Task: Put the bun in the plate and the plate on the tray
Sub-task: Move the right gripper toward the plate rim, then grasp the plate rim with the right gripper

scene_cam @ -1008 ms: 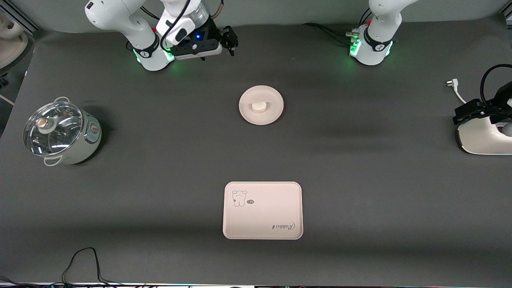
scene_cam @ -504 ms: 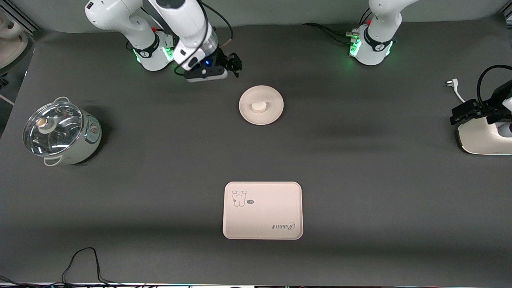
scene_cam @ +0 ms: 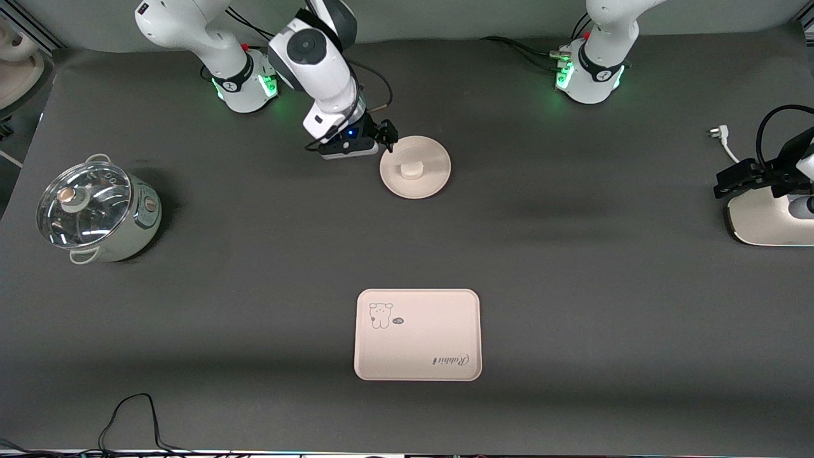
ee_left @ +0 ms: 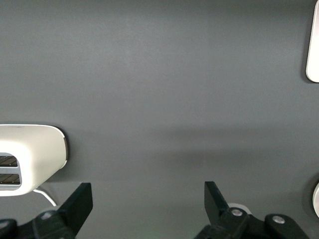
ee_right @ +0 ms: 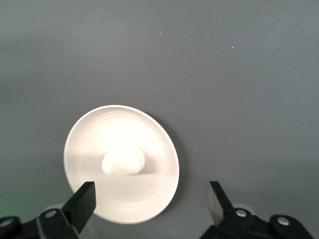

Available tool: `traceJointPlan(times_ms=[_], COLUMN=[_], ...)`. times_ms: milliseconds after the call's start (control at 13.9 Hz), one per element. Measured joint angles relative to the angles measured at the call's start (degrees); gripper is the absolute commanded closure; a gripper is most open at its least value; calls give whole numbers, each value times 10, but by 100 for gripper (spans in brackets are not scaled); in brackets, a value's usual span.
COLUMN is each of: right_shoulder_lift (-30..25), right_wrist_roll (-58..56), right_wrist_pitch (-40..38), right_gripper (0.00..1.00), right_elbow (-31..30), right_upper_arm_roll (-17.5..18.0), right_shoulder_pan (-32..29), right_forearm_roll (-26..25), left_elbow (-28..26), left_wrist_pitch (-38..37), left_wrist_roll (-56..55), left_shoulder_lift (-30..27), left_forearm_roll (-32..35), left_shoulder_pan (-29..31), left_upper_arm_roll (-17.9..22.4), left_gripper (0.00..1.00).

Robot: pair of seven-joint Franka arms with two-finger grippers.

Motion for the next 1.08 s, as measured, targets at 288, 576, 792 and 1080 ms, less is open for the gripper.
traceJointPlan(times_ms=[288, 576, 792, 1080], right_shoulder_lift=[79, 160, 174, 174], right_wrist_roll=[0, 7, 8, 9], right_wrist_pitch=[151, 256, 262, 260], right_gripper=[0, 0, 0, 15], right_elbow=[-34, -45, -45, -48], right_upper_arm_roll=[2, 2, 2, 2], right_shoulder_pan=[21, 34, 34, 34], right_forearm_roll=[0, 0, 1, 1], left_elbow=[0, -1, -1, -1], left_wrist_pitch=[0, 0, 0, 0], left_wrist_roll=[0, 0, 0, 0], left_shoulder_lift=[0, 0, 0, 0], left_forearm_roll=[0, 0, 0, 0], left_shoulder_pan=[0, 0, 0, 0], left_upper_arm_roll=[0, 0, -1, -1], left_gripper=[0, 0, 0, 0])
